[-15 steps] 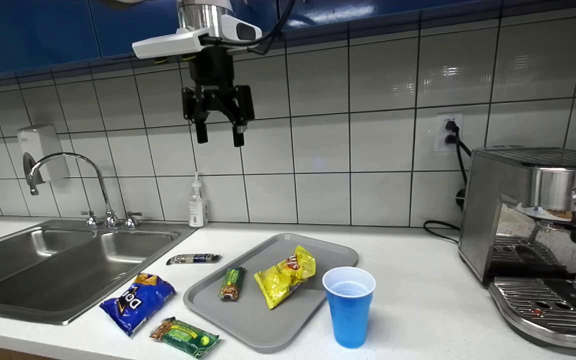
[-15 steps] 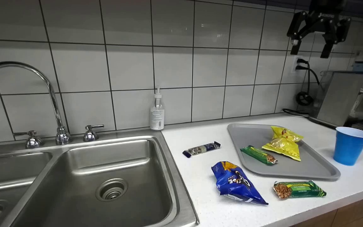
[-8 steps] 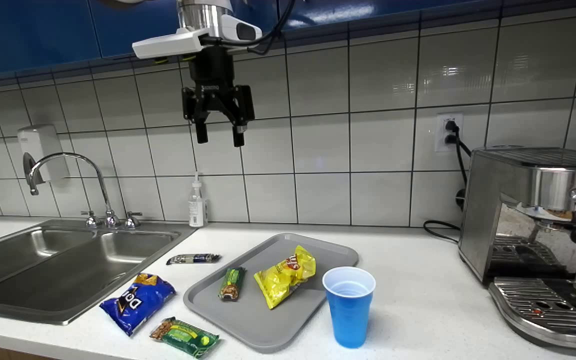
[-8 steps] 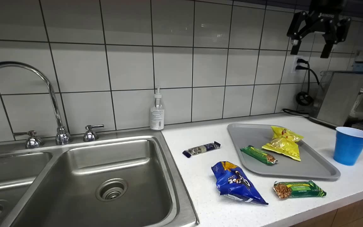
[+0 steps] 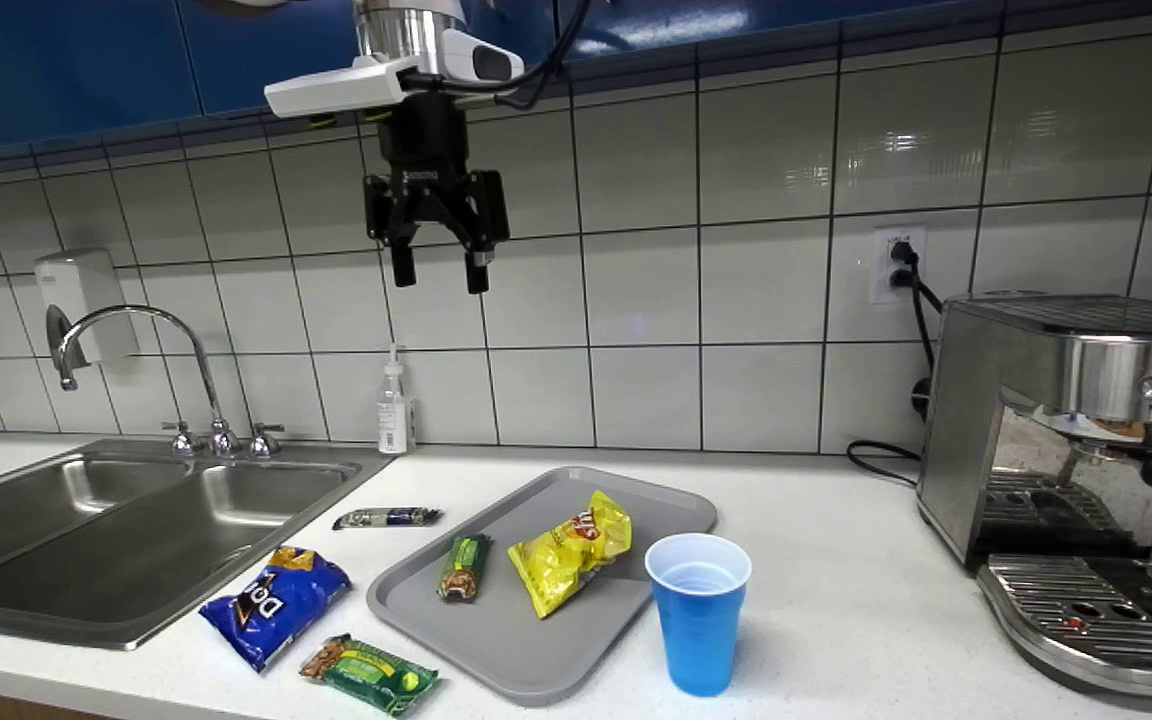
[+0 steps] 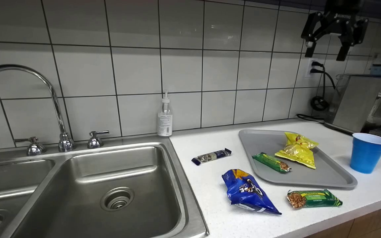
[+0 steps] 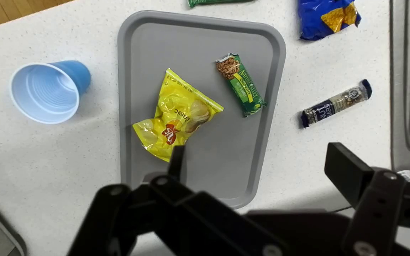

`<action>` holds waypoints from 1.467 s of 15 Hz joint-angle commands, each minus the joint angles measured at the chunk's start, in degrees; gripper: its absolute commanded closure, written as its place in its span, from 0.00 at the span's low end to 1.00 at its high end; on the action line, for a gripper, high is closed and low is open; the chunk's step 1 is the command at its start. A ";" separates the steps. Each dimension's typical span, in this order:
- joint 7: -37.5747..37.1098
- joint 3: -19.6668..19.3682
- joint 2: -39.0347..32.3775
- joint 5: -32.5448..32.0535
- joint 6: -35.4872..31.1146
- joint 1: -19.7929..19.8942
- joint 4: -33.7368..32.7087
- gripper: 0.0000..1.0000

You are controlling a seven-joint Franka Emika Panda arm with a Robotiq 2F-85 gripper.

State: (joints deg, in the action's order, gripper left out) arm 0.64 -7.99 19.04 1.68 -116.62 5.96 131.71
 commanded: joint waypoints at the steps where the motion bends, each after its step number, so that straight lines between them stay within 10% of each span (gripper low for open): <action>1: 0.11 0.28 -0.04 0.11 0.15 0.33 -0.12 0.00; 22: -2.14 2.97 10.07 -3.03 -10.44 1.09 16.49 0.00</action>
State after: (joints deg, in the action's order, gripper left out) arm 0.62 -6.41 26.57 0.55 -124.26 5.96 144.06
